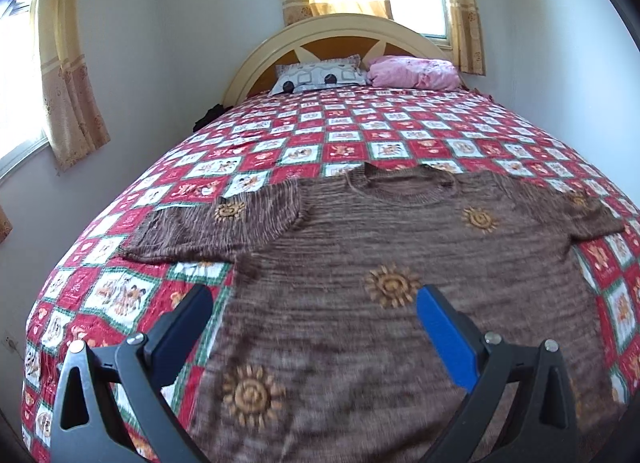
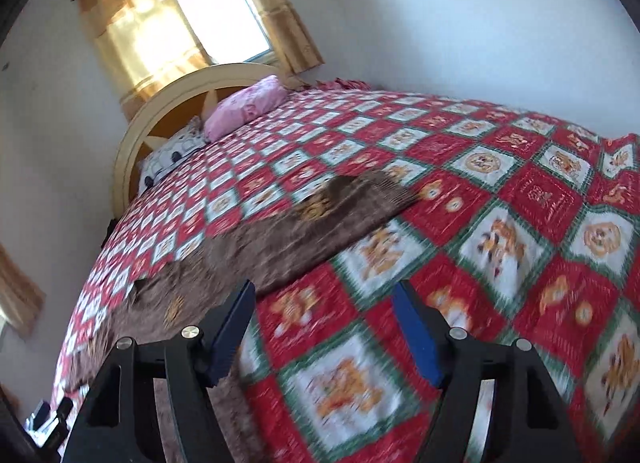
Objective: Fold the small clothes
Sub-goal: 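Grasp the sweater sleeve with the right gripper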
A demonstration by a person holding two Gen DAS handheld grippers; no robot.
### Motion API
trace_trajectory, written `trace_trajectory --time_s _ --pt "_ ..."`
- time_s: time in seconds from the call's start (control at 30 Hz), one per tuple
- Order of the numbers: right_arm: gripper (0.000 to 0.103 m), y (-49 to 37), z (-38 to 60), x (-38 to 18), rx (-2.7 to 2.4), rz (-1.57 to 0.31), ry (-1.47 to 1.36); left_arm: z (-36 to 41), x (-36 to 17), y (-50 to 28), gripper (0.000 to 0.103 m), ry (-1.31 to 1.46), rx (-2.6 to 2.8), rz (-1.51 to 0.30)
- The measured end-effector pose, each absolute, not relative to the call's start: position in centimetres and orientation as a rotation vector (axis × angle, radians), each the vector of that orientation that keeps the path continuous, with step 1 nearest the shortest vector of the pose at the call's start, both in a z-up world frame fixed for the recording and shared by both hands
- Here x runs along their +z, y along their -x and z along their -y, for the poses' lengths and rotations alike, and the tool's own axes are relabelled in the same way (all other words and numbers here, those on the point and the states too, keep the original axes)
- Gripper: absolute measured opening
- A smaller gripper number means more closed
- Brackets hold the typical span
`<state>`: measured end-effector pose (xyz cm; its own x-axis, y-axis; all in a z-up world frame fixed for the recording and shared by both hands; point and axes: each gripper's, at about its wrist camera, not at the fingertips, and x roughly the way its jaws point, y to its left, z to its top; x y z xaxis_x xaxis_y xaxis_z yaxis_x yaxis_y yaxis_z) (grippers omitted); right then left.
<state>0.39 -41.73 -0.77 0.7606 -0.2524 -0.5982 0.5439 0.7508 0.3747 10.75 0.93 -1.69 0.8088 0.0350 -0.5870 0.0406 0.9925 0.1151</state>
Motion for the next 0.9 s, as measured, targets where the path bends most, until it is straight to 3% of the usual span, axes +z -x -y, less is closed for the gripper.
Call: trace_trajectory --time_s 0.37,0.4,0.43,0.57,0.73,0.9 --pt "0.064 -9.7 49.9 -4.6 -0.658 -0.763 -0.488 -1.0 -3.6 -13.9 0.103 -0.123 0.02 -0.703" --pt "0.059 -10.3 50.0 -5.3 -0.659 -0.79 -0.486 -1.1 -3.6 -14.1 0.103 -0.128 0.024 -0.704" --pt "0.048 -10.9 50.1 -6.0 -0.655 -0.819 -0.484 -1.2 -3.7 -14.2 0.103 -0.128 0.024 -0.706" --pt "0.038 -11.8 49.7 -6.4 -0.665 -0.832 -0.419 -1.9 -4.2 -15.2 0.103 -0.114 0.031 -0.728" --pt "0.007 -11.6 50.5 -6.4 -0.618 -0.819 -0.486 -2.6 -4.9 -16.1 0.103 -0.097 0.044 -0.755" --pt "0.005 -12.1 49.4 -5.3 -0.598 -0.806 -0.485 -3.6 -5.4 -16.6 0.103 -0.07 0.051 -0.77"
